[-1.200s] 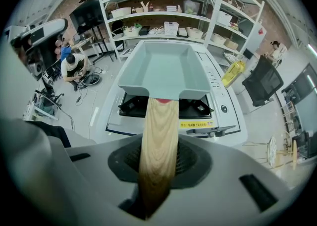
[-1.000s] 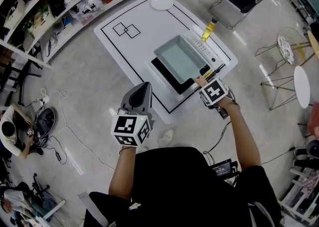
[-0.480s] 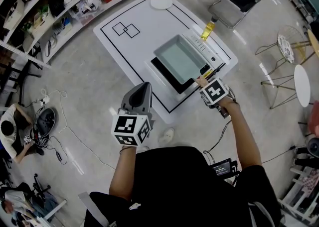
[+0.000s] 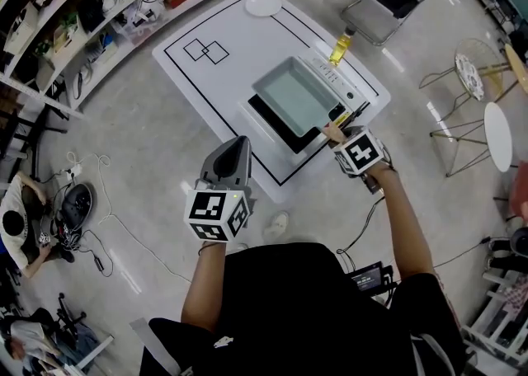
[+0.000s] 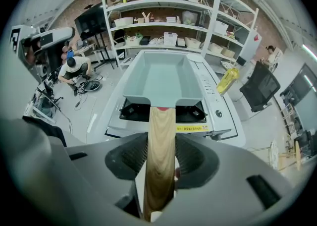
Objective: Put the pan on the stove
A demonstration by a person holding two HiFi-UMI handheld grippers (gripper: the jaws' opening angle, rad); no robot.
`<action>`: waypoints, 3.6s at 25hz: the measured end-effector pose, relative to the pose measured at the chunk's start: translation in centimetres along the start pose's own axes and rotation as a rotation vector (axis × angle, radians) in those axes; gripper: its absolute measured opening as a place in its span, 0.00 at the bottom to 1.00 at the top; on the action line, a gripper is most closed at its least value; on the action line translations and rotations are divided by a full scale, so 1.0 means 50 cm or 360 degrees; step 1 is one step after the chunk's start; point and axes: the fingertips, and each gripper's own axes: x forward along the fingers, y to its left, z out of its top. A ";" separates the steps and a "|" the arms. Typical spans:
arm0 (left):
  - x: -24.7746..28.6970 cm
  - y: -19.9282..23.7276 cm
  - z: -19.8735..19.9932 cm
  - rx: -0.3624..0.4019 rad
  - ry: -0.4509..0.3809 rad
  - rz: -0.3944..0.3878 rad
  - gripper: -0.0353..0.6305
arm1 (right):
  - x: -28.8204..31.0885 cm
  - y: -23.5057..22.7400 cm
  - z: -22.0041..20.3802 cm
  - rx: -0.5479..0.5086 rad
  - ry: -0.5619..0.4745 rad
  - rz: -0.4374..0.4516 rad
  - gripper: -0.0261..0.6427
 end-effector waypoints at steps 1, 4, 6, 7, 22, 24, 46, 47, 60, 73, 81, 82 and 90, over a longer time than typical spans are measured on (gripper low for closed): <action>-0.003 -0.003 0.002 0.0003 -0.0003 -0.0006 0.07 | -0.009 0.001 0.006 0.0002 -0.0038 -0.0009 0.25; -0.012 -0.011 0.009 0.0016 -0.0009 -0.0027 0.07 | -0.044 -0.002 0.033 0.0013 -0.0172 -0.0065 0.26; -0.018 -0.015 0.012 0.0024 -0.0012 -0.0039 0.07 | -0.067 -0.005 0.051 0.0026 -0.0252 -0.0122 0.28; -0.021 -0.016 0.013 0.0029 -0.0013 -0.0046 0.07 | -0.080 -0.006 0.059 0.0037 -0.0295 -0.0149 0.28; -0.106 -0.040 0.018 0.0085 -0.0018 -0.0167 0.07 | -0.219 0.080 0.097 0.0289 -0.0663 -0.0243 0.24; -0.122 -0.041 0.015 0.0091 -0.0019 -0.0184 0.07 | -0.233 0.101 0.096 0.0316 -0.0691 -0.0252 0.23; -0.340 -0.059 0.007 0.0173 -0.0088 -0.0393 0.07 | -0.418 0.363 0.082 0.0499 -0.1089 -0.0538 0.04; -0.354 -0.062 0.008 0.0176 -0.0095 -0.0402 0.07 | -0.427 0.378 0.078 0.0506 -0.1104 -0.0551 0.04; -0.528 -0.072 -0.002 0.0250 -0.0129 -0.0517 0.07 | -0.500 0.573 0.027 0.0618 -0.1238 -0.0633 0.04; -0.614 -0.161 0.008 0.0269 -0.0160 -0.0716 0.07 | -0.566 0.658 -0.040 0.0622 -0.1359 -0.0735 0.04; -0.627 -0.216 0.011 0.0376 -0.0162 -0.0718 0.07 | -0.597 0.661 -0.080 0.0663 -0.1415 -0.0767 0.04; -0.627 -0.224 0.009 0.0389 -0.0158 -0.0716 0.07 | -0.602 0.660 -0.084 0.0668 -0.1425 -0.0761 0.04; -0.621 -0.263 -0.008 0.0382 -0.0127 -0.0669 0.07 | -0.628 0.649 -0.118 0.0655 -0.1444 -0.0748 0.04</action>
